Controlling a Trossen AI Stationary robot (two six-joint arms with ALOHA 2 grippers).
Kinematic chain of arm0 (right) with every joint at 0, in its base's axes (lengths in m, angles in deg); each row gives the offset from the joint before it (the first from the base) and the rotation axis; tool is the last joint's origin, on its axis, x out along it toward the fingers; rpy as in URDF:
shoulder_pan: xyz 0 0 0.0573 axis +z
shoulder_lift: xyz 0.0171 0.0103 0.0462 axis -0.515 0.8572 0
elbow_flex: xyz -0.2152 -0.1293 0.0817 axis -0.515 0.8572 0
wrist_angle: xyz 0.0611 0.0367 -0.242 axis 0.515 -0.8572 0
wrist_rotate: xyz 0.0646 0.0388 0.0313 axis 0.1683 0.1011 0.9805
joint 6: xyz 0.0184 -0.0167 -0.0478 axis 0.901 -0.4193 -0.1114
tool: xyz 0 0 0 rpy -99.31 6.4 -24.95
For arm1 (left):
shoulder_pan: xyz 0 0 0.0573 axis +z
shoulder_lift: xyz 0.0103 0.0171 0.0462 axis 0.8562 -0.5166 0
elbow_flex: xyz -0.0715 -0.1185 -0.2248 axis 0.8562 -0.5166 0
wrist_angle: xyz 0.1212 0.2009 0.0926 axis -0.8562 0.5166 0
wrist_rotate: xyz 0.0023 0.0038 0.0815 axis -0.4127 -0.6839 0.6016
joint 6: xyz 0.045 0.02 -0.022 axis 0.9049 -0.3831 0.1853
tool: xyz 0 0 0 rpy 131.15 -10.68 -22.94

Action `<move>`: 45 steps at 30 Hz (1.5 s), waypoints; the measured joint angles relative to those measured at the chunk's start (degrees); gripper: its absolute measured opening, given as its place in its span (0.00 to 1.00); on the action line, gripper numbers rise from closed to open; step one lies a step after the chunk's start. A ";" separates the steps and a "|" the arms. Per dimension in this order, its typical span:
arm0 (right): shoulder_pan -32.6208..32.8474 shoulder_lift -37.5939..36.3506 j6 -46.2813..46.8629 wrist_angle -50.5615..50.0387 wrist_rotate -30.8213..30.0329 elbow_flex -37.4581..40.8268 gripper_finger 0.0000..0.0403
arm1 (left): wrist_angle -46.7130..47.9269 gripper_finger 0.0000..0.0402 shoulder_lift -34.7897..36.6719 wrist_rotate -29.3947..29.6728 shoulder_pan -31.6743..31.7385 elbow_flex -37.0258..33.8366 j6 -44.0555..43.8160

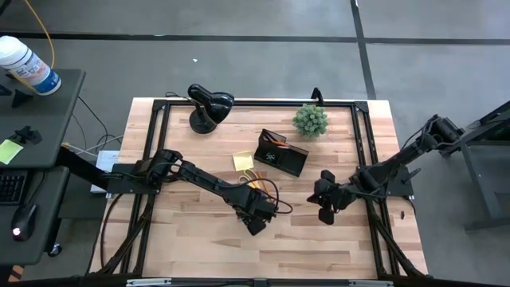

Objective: Pick and place office supplies into organizer
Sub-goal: Put the eraser into the desk organizer

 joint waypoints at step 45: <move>-5.30 0.02 0.28 2.42 -1.23 -0.02 0.01 | -18.40 0.01 8.24 10.15 13.98 8.90 53.03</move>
